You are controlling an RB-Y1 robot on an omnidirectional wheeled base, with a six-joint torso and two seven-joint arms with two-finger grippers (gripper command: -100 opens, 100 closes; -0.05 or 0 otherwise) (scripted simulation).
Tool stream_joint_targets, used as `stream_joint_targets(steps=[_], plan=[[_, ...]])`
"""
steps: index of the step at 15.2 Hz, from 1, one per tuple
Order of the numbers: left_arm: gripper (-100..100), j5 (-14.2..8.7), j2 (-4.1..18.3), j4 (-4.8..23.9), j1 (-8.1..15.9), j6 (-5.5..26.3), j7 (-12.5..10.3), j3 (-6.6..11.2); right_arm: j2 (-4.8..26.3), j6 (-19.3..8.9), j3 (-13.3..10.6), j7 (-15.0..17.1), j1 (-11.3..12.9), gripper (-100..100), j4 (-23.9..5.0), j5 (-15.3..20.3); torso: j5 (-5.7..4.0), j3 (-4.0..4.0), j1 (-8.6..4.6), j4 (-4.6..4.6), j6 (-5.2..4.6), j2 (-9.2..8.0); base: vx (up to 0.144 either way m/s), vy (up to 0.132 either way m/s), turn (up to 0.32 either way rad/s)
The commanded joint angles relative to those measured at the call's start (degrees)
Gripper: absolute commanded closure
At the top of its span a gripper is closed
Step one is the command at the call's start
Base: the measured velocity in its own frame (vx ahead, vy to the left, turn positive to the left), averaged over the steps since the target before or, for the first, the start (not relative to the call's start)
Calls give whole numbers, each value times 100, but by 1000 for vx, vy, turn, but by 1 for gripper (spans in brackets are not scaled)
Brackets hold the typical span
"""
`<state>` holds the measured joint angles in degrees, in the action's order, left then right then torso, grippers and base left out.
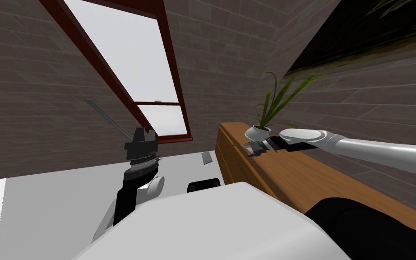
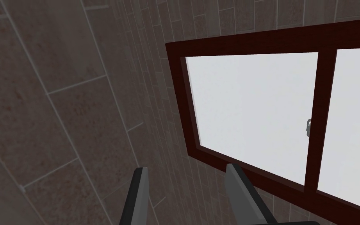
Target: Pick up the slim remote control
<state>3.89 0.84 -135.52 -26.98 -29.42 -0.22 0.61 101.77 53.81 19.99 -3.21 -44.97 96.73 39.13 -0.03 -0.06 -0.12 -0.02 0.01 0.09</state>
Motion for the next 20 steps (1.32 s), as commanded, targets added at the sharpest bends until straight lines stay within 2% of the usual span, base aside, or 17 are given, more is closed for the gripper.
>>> stream_joint_targets(steps=[1,4,5,7,14,20], plan=[[0,0,0,0,0,0,0,0,286,53,-6,-10,-88,-100,-140,139,0,0,0,0,0,0,13,-35,-3],[0,0,0,0,0,0,0,0,461,53,-6,-10,-88,-100,-140,139,0,1,0,0,0,-2,8,-26,-2],[0,0,0,0,0,0,0,0,672,108,18,6,-178,-100,-248,267,0,2,4,1,0,-4,6,-25,-6],[0,0,0,0,0,0,0,0,788,108,18,6,-178,-100,-248,267,1,2,2,1,0,-4,8,-26,-5],[0,0,0,0,0,0,0,0,1833,281,57,61,-522,-100,-607,710,-2,1,-6,0,0,-1,9,-44,-8],[0,0,0,0,0,0,0,0,2482,362,50,92,-726,-100,-784,944,-1,1,-1,1,-1,-2,10,-36,-6]])
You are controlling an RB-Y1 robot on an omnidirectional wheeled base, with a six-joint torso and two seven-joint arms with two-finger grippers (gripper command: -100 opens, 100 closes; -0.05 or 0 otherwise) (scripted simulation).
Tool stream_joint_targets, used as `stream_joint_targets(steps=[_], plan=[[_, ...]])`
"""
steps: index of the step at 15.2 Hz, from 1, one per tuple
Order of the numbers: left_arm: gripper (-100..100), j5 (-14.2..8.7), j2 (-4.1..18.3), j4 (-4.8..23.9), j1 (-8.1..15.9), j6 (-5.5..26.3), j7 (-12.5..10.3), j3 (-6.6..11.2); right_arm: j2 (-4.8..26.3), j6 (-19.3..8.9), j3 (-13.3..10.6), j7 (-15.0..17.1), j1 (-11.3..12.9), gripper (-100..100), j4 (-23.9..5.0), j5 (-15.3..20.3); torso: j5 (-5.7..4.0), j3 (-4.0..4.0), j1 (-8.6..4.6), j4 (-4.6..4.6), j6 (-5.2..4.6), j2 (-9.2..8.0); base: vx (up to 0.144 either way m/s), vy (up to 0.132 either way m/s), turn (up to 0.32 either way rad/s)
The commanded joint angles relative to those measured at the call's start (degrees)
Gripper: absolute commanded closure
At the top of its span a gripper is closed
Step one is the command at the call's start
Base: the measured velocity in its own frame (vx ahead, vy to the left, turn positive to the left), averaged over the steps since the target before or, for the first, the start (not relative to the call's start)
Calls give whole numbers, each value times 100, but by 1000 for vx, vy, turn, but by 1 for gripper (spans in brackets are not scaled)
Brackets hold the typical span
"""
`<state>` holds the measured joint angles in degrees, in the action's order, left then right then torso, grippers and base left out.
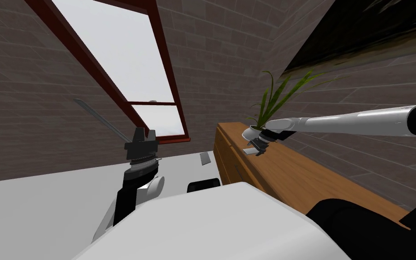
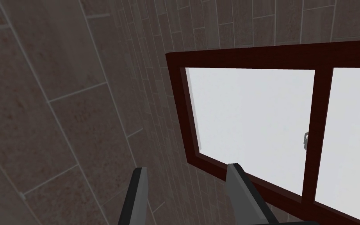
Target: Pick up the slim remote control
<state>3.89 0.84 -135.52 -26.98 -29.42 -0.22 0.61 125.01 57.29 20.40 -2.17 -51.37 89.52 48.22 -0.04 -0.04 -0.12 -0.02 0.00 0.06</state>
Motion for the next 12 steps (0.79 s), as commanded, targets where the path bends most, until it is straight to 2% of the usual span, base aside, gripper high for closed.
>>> stream_joint_targets(steps=[1,4,5,6,9,10,11,12], plan=[[0,0,0,0,0,0,0,0,158,14,8,-13,-85,-100,-64,35,0,0,0,0,0,0,9,-32,-5],[0,0,0,0,0,0,0,0,466,53,-9,4,-206,-100,-153,161,0,-1,0,0,0,1,13,-33,-8],[0,0,0,0,0,0,0,0,376,39,4,-2,-174,-100,-129,110,0,-1,-1,0,0,1,8,-22,4],[0,0,0,0,0,0,0,0,298,-152,-65,-46,-317,-100,-89,167,-1,0,1,0,-1,-1,10,10,64],[0,0,-1,0,0,0,0,-1,201,-343,-132,-93,-453,-100,-47,213,3,1,21,0,0,-1,16,34,74],[0,0,-1,0,0,0,0,-1,216,-226,-130,-35,-326,-100,-23,235,4,1,24,0,0,-1,10,21,18],[0,0,-1,0,0,0,0,-1,204,-256,-142,-33,-330,100,-11,246,5,1,23,1,0,-2,3,7,-2],[0,0,0,0,0,0,0,0,204,-258,-142,-33,-330,100,-11,245,5,2,20,1,-1,-4,0,0,0]])
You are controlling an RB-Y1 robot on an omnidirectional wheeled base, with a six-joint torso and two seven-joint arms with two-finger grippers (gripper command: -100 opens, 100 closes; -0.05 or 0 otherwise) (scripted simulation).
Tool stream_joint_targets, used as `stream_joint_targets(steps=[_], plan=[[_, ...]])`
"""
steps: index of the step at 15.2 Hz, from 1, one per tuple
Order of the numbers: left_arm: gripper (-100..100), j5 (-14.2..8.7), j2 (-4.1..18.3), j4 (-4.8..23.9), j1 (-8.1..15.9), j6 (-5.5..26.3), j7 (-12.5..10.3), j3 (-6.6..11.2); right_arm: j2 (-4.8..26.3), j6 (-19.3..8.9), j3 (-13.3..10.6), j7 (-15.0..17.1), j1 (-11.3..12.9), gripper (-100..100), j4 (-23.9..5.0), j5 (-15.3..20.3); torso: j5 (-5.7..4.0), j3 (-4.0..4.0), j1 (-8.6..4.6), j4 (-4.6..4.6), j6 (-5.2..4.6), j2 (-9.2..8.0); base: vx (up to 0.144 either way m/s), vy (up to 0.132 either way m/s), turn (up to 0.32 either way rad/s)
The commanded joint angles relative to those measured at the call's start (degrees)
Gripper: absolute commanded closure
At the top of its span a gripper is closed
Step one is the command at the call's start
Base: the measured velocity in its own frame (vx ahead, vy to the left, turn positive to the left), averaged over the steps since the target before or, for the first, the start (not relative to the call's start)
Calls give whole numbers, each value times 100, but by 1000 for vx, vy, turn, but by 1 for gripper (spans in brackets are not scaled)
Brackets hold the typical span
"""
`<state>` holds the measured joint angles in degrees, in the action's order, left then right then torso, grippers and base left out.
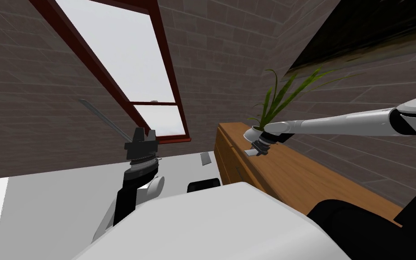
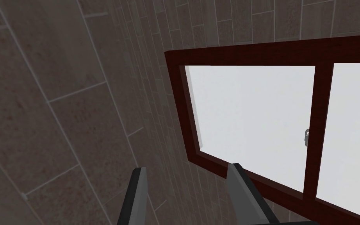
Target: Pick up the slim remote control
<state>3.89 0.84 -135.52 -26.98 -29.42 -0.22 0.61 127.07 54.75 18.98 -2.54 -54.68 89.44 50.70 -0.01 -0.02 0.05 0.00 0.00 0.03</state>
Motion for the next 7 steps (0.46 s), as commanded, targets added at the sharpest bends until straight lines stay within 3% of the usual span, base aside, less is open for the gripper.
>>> stream_joint_targets(steps=[1,3,6,7], plan=[[0,0,0,0,0,0,0,0,0,0,0,0,0,100,0,0,0,0,0,0,0,0,0,2,10],[0,0,0,0,0,0,0,0,2,0,2,-5,2,100,1,1,-1,0,-3,0,-4,0,0,0,0],[0,0,0,0,0,0,0,1,189,294,145,39,150,100,-123,-127,2,6,-13,4,-7,-8,-17,-34,-97],[0,0,0,0,0,0,0,1,144,184,104,43,108,100,-73,-89,1,7,-16,4,-7,-9,-6,-23,-20]])
